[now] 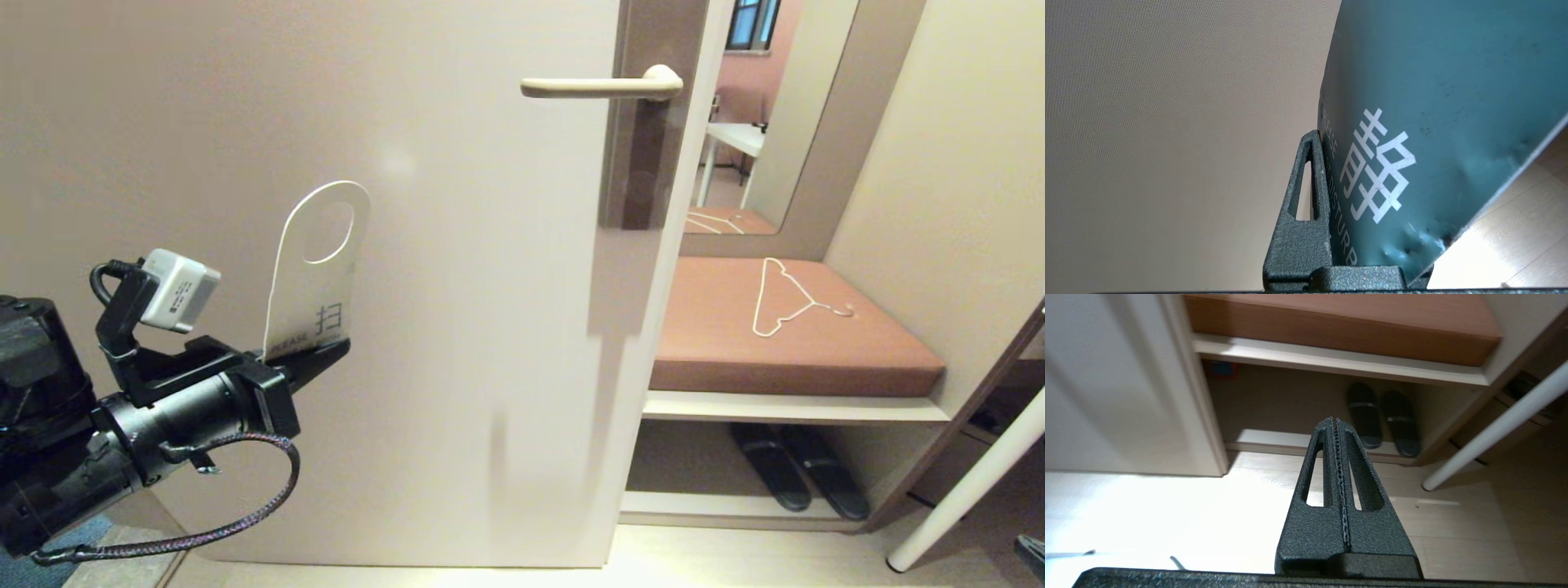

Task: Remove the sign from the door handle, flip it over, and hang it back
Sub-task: Hang the sign back with the other side facing out

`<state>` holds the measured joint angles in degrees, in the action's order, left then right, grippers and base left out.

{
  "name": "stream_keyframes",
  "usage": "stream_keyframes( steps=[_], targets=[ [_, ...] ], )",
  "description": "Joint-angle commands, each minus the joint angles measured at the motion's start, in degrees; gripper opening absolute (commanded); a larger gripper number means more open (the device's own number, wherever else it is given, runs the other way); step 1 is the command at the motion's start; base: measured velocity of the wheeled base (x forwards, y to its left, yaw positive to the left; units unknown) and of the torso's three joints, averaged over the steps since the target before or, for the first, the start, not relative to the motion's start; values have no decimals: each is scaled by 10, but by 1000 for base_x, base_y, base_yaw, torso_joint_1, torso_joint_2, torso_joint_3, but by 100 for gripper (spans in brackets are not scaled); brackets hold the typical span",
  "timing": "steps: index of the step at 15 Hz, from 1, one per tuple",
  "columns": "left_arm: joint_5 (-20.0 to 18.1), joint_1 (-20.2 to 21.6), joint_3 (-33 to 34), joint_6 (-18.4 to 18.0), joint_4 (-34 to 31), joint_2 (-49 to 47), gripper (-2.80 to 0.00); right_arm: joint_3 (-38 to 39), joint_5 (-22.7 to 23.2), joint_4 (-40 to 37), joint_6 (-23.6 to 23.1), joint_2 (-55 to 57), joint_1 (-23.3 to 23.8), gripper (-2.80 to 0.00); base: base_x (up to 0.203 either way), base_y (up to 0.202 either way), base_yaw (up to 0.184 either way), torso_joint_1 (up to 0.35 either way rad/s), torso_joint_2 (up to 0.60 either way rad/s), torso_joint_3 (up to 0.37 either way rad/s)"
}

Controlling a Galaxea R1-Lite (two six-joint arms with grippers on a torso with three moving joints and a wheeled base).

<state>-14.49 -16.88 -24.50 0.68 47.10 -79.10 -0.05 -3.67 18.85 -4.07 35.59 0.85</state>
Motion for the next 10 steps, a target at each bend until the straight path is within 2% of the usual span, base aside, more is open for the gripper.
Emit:
stream_keyframes(
  steps=[1,4,10],
  targets=[
    [0,1,0,0,3,-3,-280,0,15,-50,-1,-105,1,-280,0,0,0,0,0,0],
    [18,3,-2,-1,4,-2,-280,0,51,-156,2,-181,-2,-280,0,0,0,0,0,0],
    [55,3,-55,-2,2,-11,-280,-4,50,-204,0,-249,-5,-280,0,0,0,0,0,0]
  ],
)
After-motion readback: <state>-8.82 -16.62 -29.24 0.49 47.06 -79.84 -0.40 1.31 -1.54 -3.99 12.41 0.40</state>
